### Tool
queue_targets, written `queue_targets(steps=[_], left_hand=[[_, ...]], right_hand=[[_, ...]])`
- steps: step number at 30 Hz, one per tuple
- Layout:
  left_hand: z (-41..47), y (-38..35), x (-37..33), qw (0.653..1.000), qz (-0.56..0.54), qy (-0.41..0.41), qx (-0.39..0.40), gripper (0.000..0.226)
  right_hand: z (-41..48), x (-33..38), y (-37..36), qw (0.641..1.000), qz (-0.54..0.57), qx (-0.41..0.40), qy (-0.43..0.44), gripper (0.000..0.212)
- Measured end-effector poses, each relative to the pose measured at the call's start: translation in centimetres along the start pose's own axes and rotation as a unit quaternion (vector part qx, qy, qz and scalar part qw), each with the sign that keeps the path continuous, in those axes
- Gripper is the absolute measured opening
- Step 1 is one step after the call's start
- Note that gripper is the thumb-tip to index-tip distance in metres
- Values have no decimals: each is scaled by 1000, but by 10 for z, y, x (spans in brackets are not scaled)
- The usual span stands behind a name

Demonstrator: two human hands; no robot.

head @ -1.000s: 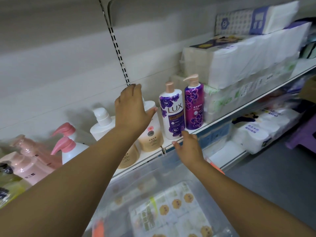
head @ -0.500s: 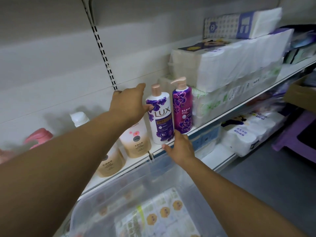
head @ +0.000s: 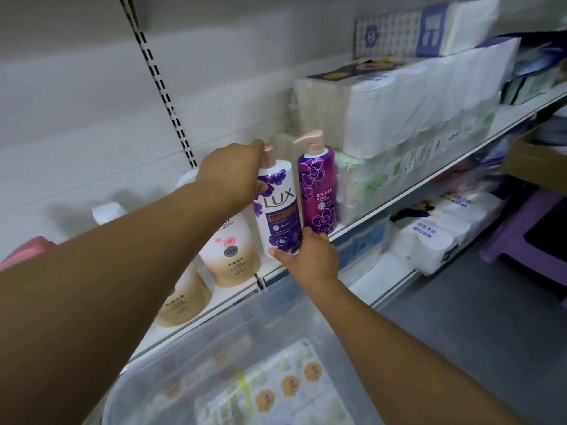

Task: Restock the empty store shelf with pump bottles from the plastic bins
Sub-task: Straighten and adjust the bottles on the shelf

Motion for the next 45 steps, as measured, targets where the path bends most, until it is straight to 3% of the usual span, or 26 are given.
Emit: queue_targets(steps=[28, 31, 34, 37, 39, 42, 45], left_hand=[[-9, -6, -5, 1000, -16, 24, 8, 52], [-8, -1, -4, 998, 64, 10, -14, 57], [-12, -2, -1, 994, 105, -2, -14, 80], [-33, -5, 4, 997, 71, -9, -6, 99], [-54, 5, 6, 999, 12, -8, -36, 89], [-95, 27, 16, 985, -150, 30, -73, 49], [-135, 18, 52, 952, -269, 127, -72, 35]], right_hand=[[-2, 6, -2, 994, -99, 25, 26, 76], [-3, 7, 0, 994, -93, 38, 29, 72], [-4, 7, 2, 994, -88, 53, 29, 69], [-10, 8, -1, 991, -80, 103, 30, 81], [-16, 9, 1, 989, -54, 135, 19, 91], [-23, 21, 19, 994, -21, 110, 18, 67], [-33, 50, 36, 996, -12, 65, 53, 42]])
Point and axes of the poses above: each hand's wrist, its own z-axis towards the middle knuckle, its own y-axis out of the back of the hand, x = y × z, the point moved 10 cm from there along z, towards the middle knuckle, and after that the axes turned 12 degrees about y, right-handed, at the moved point
